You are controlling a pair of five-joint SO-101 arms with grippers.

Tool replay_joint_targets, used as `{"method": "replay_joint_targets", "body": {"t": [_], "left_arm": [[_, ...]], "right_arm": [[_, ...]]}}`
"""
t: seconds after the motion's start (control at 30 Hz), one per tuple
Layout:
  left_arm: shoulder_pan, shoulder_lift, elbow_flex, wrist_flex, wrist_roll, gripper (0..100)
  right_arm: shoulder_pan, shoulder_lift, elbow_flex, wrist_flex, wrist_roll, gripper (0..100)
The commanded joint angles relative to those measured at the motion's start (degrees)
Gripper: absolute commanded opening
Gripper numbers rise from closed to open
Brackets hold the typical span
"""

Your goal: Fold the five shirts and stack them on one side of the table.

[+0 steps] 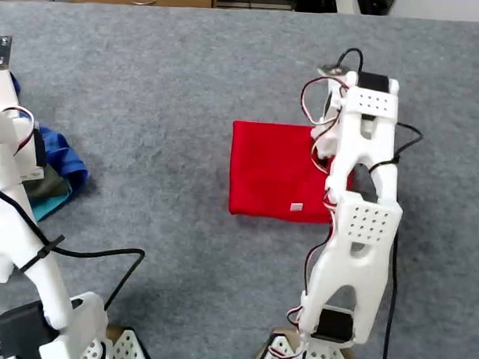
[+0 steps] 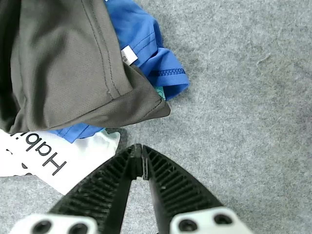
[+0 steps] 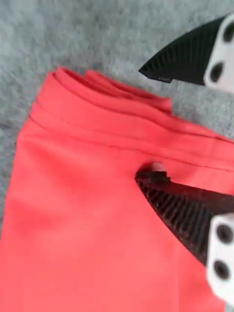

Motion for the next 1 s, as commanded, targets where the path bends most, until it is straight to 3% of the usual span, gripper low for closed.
{"method": "replay_joint_targets", "body": {"t": [0.0, 0.1, 0.27, 0.5, 0.7, 0.97], "left_arm": [[-0.3, -1.3, -0.2, 0.5, -0.4, 2], [-0.2, -1.3, -0.2, 0.5, -0.4, 2], [-0.2, -1.3, -0.2, 0.5, -0.4, 2], [-0.2, -1.2, -0.2, 0.5, -0.4, 2], [-0.2, -1.2, -0.2, 0.5, -0.4, 2], [0.0, -1.2, 1.8, 0.5, -0.4, 2]], "right_arm": [[-1.4, 0.9, -1.5, 0.4, -0.7, 30.2], [-1.4, 2.2, -3.9, 2.1, -0.7, 24.9], [-1.3, 4.4, -9.9, 5.2, -0.3, 0.9], [1.0, 5.1, -12.2, 6.5, 0.2, 0.2], [4.8, 0.7, -11.0, 6.6, 11.1, 0.2], [1.3, -2.4, -11.3, 0.6, 36.0, 0.2]]}}
